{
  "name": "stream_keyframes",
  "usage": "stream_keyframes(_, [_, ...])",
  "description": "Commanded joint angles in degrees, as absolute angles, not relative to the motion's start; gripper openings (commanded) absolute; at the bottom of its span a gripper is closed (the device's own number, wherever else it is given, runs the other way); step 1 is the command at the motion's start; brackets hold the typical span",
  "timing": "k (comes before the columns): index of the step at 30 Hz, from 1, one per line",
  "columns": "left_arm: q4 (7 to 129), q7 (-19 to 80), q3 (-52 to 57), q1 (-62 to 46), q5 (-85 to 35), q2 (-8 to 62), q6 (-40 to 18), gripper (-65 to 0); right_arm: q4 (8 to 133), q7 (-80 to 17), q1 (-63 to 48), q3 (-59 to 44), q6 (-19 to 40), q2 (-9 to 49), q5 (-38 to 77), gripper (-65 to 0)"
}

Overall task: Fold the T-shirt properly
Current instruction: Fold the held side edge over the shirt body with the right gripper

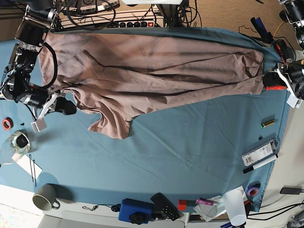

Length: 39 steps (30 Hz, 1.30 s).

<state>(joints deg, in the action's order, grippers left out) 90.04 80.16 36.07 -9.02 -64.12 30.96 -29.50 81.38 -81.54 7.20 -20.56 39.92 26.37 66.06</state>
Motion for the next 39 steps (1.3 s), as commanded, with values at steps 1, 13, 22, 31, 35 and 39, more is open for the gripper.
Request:
stream_keyframes(1, [90.9, 80.0, 36.6, -8.6, -65.3, 32.2, -29.7, -65.0, 82.6, -80.0, 8.8, -21.1, 40.0, 27.7, 68.0, -65.0])
stream_keyframes(13, [90.9, 80.0, 36.6, -8.6, -65.3, 32.2, -29.7, -65.0, 82.5, -80.0, 10.6, -20.2, 40.0, 27.1, 61.7, -48.2])
stream_keyframes(22, [90.9, 80.0, 36.6, -8.6, -65.2, 32.2, -29.7, -65.0, 82.4, -68.4, 15.8, -7.2, 36.6, 23.8, 40.4, -48.2])
stream_keyframes(31, [90.9, 80.0, 36.6, -8.6, -65.2, 32.2, -30.1, -65.0, 82.4, -62.2, 16.5, 0.3, 26.1, 19.2, 27.3, -48.2])
stream_keyframes(35, [90.9, 80.0, 36.6, -8.6, -65.2, 32.2, -30.1, -65.0, 79.8, -60.2, 16.6, 0.3, 24.3, 16.8, 23.8, -48.2])
stream_keyframes(39, [90.9, 80.0, 36.6, -8.6, -65.2, 32.2, -30.1, -65.0, 72.9, -58.3, 16.7, 0.3, 23.9, 16.0, 22.9, -48.2])
